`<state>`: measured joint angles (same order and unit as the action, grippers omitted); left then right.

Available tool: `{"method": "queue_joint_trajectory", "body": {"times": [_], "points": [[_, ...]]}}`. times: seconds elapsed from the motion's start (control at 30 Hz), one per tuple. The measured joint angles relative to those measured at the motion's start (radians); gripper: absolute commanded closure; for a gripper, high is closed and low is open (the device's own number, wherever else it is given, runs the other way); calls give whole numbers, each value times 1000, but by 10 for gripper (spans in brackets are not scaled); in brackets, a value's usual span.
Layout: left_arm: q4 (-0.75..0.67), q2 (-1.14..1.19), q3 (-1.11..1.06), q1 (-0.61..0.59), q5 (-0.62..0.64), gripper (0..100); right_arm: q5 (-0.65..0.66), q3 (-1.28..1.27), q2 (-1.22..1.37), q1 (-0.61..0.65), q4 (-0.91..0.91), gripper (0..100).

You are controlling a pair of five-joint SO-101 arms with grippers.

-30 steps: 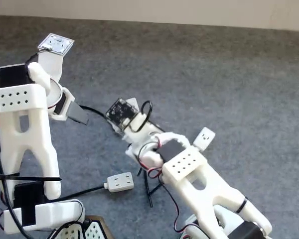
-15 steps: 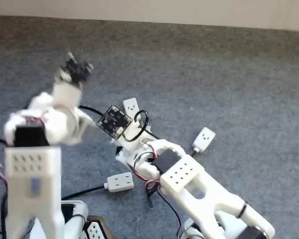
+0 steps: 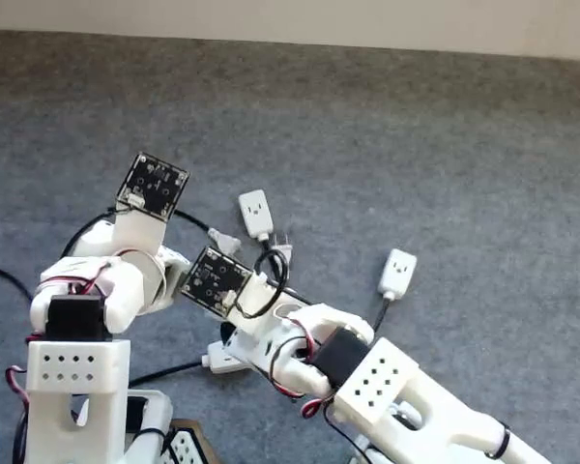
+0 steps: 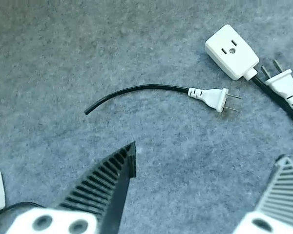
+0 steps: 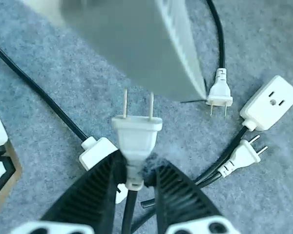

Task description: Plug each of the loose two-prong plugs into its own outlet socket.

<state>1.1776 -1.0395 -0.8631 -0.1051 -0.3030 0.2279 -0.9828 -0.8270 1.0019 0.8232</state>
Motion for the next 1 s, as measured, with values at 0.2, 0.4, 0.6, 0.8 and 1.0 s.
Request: {"method": "queue_joint_trajectory", "body": {"times": [0.2,0.4,0.6,0.8,1.0], "points": [[-8,0,-28,-2,2,593,0,0,0,0,2,994],[-86,-3,-209,25,8,615,-15,3,9,0,57,994],[-158,-9,-301,63,9,617,-23,75,15,-17,112,994],[-163,-8,-311,66,9,617,-23,201,15,-34,213,994],[-160,-8,-316,66,9,617,-25,305,14,-51,275,994]]}}
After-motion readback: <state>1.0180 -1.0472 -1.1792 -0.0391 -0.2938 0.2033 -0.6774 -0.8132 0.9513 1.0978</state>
